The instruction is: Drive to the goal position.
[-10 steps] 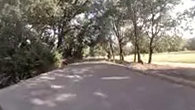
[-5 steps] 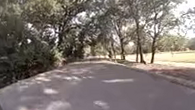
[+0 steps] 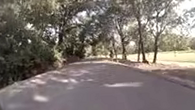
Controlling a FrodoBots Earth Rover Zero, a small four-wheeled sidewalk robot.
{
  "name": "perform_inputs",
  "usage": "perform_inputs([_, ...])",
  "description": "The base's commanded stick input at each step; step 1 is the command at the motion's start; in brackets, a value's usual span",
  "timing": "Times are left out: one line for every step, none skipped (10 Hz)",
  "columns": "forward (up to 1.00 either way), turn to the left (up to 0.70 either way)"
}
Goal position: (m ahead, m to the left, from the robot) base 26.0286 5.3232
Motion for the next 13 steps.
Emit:
perform_inputs([0.70,0.00])
perform_inputs([0.70,0.00])
perform_inputs([0.70,0.00])
perform_inputs([0.70,0.00])
perform_inputs([0.70,0.06])
perform_inputs([0.70,0.22])
perform_inputs([0.70,0.35])
perform_inputs([0.70,0.35])
perform_inputs([0.70,0.35])
perform_inputs([0.70,0.35])
perform_inputs([0.70,0.32])
perform_inputs([0.70,0.09])
perform_inputs([0.70,0.00])
